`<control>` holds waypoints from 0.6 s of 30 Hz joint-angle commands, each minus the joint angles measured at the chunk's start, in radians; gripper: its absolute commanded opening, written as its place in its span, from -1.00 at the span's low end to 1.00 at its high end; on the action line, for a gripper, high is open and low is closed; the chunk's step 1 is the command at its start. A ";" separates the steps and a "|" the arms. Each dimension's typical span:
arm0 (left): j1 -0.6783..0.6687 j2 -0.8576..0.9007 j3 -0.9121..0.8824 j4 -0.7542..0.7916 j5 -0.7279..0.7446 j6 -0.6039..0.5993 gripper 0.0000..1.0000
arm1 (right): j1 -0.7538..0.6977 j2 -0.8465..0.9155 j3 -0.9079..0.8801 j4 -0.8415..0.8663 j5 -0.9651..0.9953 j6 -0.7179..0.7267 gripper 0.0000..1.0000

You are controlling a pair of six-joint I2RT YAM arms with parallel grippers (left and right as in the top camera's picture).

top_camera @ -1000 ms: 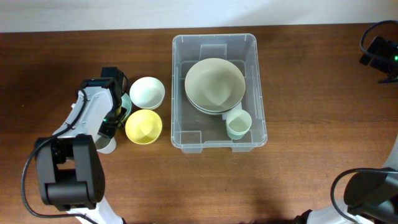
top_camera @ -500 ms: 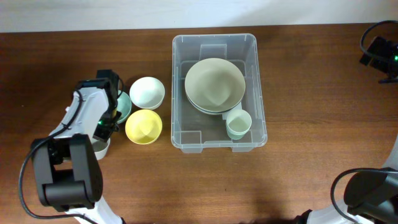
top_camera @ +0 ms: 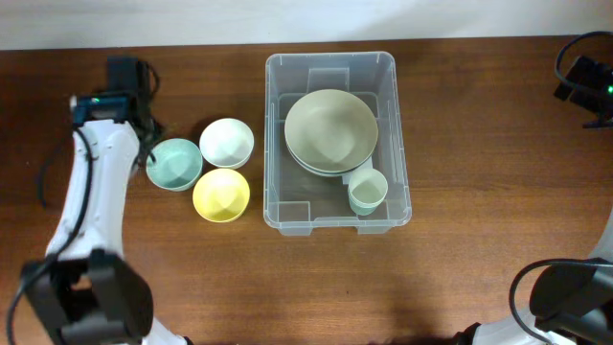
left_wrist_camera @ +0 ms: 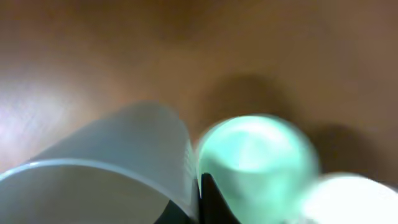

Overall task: Pack container
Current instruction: 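Carry the grey cup with the left gripper onto the cups in the bin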

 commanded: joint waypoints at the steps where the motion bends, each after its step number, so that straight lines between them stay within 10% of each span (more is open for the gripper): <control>1: -0.072 -0.080 0.103 0.124 0.327 0.402 -0.99 | 0.000 -0.001 0.003 0.001 -0.002 0.000 0.97; 7: -0.222 -0.103 0.126 0.326 0.792 0.673 -0.99 | 0.000 -0.001 0.003 0.001 -0.002 0.000 0.98; 18: -0.657 -0.102 0.125 0.177 0.871 1.158 -0.99 | 0.000 -0.001 0.003 0.001 -0.002 0.000 0.98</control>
